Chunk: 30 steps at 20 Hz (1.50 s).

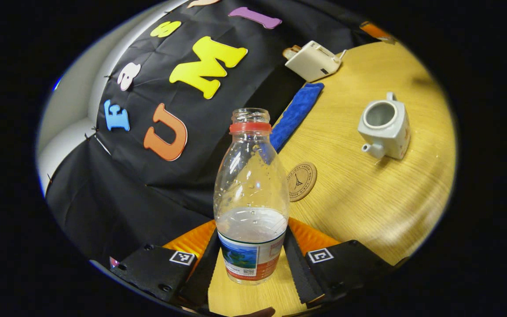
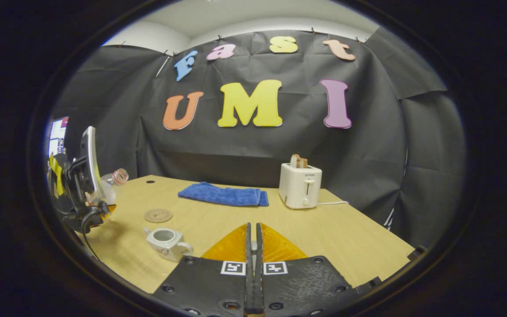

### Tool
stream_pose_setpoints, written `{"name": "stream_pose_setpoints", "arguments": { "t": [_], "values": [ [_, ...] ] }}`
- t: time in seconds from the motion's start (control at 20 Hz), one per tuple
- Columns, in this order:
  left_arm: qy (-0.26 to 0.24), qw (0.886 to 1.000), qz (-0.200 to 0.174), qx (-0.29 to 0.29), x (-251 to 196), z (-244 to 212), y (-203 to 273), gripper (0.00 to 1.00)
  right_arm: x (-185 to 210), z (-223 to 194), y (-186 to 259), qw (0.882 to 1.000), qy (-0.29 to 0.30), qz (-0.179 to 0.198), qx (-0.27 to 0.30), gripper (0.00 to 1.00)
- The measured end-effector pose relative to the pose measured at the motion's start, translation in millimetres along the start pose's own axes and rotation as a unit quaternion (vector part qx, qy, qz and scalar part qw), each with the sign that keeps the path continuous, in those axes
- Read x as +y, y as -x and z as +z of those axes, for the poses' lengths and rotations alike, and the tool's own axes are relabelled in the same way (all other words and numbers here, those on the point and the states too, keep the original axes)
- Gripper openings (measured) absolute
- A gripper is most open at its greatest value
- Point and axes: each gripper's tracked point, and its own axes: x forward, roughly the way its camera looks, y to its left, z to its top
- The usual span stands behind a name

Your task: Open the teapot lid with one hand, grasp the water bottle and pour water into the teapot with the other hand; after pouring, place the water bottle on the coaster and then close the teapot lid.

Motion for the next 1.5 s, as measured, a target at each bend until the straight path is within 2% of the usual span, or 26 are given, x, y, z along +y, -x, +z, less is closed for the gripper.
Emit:
{"name": "stream_pose_setpoints", "arguments": {
  "t": [0.15, 0.35, 0.7, 1.05, 1.4, 1.45, 1.5],
  "values": [
    [-0.086, 0.996, 0.02, -0.007, -0.5, 8.3, 1.5, 0.77, -2.7, 0.7, 0.2, 1.0, 0.005, -0.005, -0.001, 0.0],
    [-0.155, 0.988, 0.014, -0.004, -15.5, 10.8, 0.9, 0.77, -3.4, 0.9, 1.7, 1.0, 0.011, -0.007, -0.002, 0.0],
    [-0.271, 0.962, 0.017, -0.003, -17.9, 23.4, 5.1, 0.77, 0.5, 2.2, 2.7, 1.0, 0.018, -0.004, -0.002, 0.0],
    [-0.344, 0.939, 0.024, 0.001, -14.2, 45.5, 15.6, 0.77, -3.7, 3.7, 3.1, 1.0, 0.016, -0.006, -0.003, 0.0],
    [-0.396, 0.918, 0.028, 0.002, -17.1, 60.4, 20.2, 0.77, -10.2, 7.2, 4.0, 1.0, 0.007, -0.01, -0.005, 0.0],
    [-0.402, 0.915, 0.028, 0.004, -16.9, 61.6, 20.6, 0.81, -11.0, 6.2, 4.2, 1.0, 0.008, -0.01, -0.004, 0.0],
    [-0.408, 0.912, 0.029, 0.006, -15.9, 63.4, 21.4, 0.77, -11.1, 6.6, 4.6, 1.0, 0.008, -0.011, -0.004, 0.0]
  ]
}}
